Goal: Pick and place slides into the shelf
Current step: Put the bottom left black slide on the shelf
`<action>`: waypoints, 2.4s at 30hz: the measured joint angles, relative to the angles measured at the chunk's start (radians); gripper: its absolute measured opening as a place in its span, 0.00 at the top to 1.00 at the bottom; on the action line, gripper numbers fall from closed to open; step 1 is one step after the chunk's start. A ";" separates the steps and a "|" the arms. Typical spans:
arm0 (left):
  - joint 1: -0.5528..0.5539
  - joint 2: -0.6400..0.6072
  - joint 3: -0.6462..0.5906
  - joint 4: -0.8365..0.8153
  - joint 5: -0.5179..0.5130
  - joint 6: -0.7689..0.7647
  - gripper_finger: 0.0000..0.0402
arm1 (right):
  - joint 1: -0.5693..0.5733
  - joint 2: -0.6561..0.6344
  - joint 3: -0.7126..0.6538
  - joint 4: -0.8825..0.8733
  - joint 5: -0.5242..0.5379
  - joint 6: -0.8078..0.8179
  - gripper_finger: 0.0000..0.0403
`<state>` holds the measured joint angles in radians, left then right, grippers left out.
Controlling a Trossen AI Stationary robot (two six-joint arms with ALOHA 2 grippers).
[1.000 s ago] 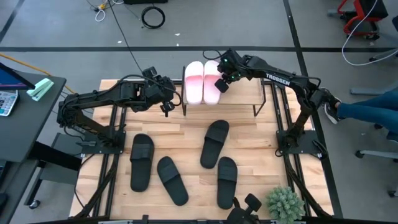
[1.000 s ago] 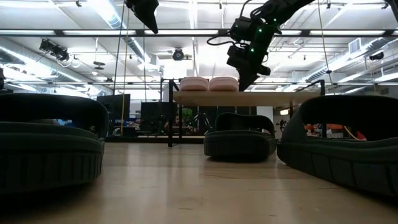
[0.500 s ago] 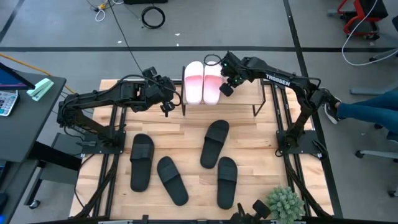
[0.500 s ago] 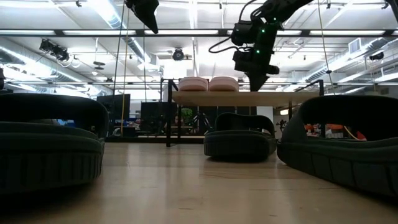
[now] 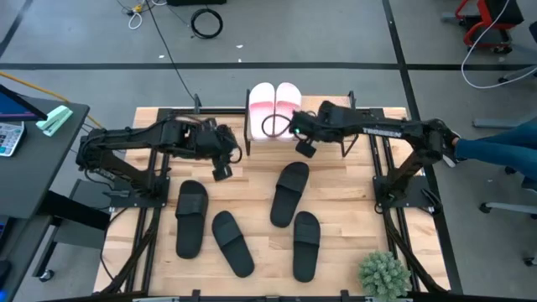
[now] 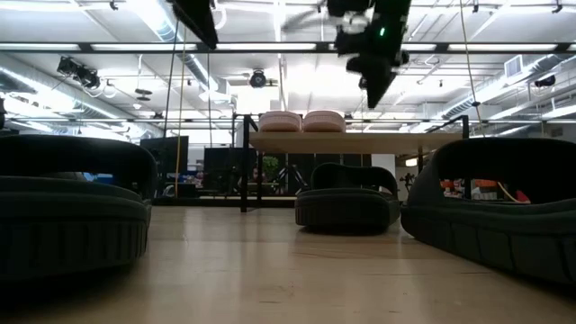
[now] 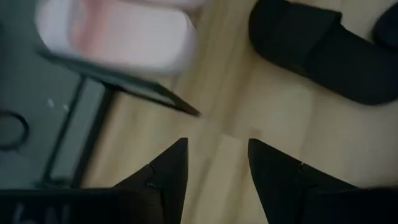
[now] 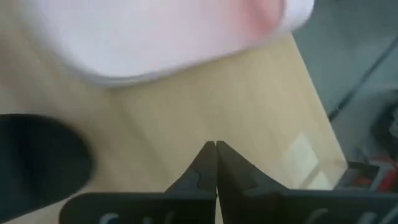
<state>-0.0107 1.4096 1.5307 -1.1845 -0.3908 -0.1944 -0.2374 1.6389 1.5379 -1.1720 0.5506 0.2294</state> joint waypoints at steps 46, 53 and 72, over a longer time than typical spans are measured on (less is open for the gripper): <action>-0.577 0.534 0.049 0.184 0.203 -0.568 0.44 | 0.436 -0.106 0.000 0.023 0.000 0.329 0.99; -0.575 0.534 0.049 0.162 0.115 -0.633 0.47 | 0.460 -0.106 0.000 0.024 0.000 0.329 0.99; -0.623 0.582 0.048 0.038 0.087 -0.764 0.49 | 0.550 -0.106 0.000 0.024 0.000 0.330 0.99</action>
<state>-0.6339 1.9916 1.5784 -1.1463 -0.3035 -0.9588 0.3127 1.5333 1.5379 -1.1481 0.5503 0.5594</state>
